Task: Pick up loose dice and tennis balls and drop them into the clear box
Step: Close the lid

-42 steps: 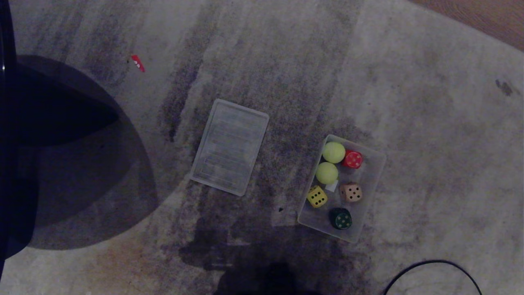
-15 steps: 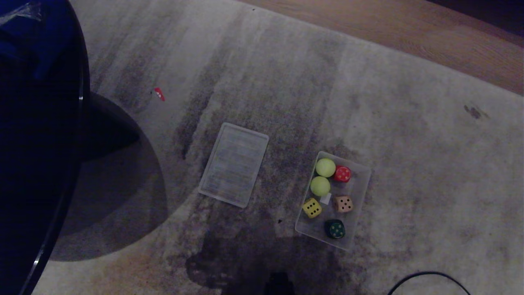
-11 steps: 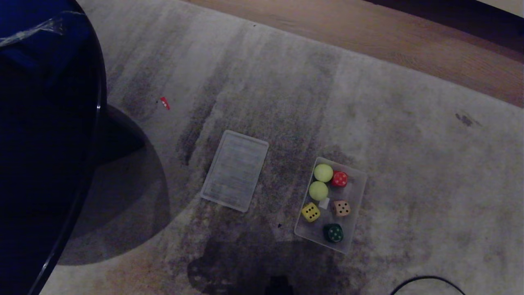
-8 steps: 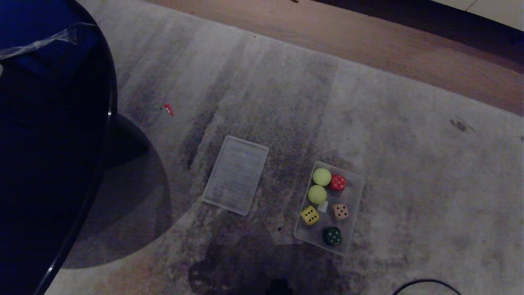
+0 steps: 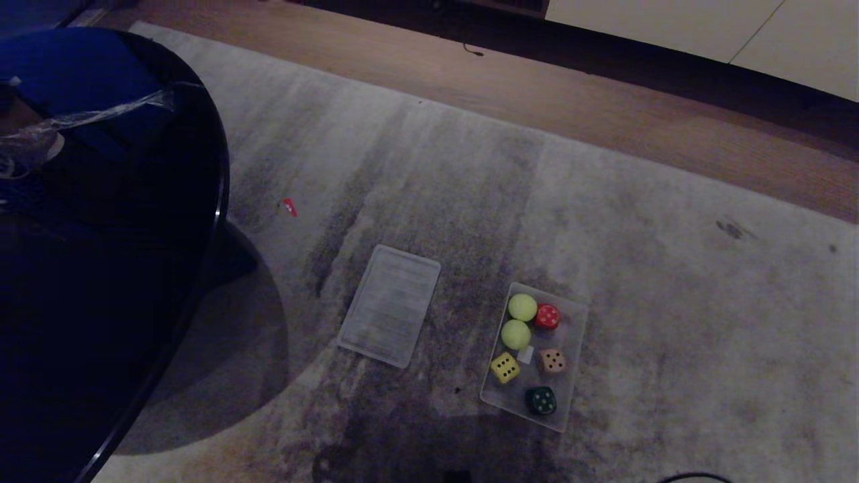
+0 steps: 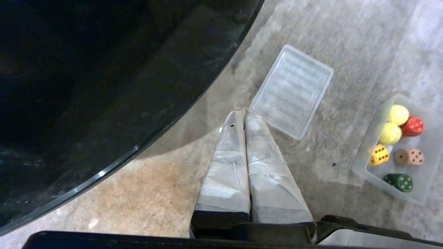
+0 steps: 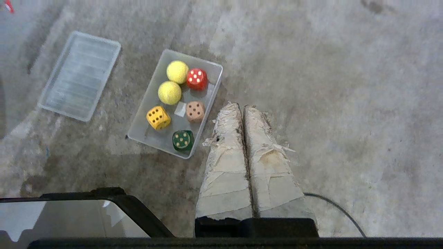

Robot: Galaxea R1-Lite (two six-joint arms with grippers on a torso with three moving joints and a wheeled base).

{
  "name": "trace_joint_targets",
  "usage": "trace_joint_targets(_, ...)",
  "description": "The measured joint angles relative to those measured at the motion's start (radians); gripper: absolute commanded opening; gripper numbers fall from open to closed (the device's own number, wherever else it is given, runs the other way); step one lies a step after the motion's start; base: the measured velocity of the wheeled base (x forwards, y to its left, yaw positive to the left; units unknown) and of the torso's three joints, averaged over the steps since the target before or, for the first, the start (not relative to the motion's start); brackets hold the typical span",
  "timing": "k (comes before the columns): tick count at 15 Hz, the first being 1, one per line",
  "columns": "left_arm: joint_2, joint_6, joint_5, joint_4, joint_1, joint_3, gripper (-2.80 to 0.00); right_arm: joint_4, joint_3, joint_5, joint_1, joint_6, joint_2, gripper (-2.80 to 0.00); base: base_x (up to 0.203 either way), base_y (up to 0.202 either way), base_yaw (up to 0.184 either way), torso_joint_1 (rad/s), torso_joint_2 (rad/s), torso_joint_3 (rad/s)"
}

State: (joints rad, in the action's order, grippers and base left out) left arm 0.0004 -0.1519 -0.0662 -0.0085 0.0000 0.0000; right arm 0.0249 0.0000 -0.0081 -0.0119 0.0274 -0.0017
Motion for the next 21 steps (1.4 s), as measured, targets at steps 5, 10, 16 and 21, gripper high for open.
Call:
trace_joint_targets(5, 0.0, 0.0, 0.0, 0.0, 0.0, 0.0, -2.8, 0.0, 0.0, 0.0, 0.0, 0.0, 0.0, -2.8, 0.0, 0.0, 0.0, 0.002, 0.0, 0.197)
trace_joint_targets(10, 0.0, 0.0, 0.0, 0.0, 0.0, 0.0, -2.8, 0.0, 0.0, 0.001, 0.0, 0.0, 0.0, -2.8, 0.0, 0.0, 0.0, 0.002, 0.0, 0.204)
trace_joint_targets(16, 0.0, 0.0, 0.0, 0.0, 0.0, 0.0, -2.8, 0.0, 0.0, 0.0, 0.0, 0.0, 0.0, -2.8, 0.0, 0.0, 0.0, 0.001, 0.0, 0.202)
trace_joint_targets(21, 0.0, 0.0, 0.0, 0.0, 0.0, 0.0, -2.8, 0.0, 0.0, 0.0, 0.0, 0.0, 0.0, -2.8, 0.0, 0.0, 0.0, 0.004, 0.0, 0.206)
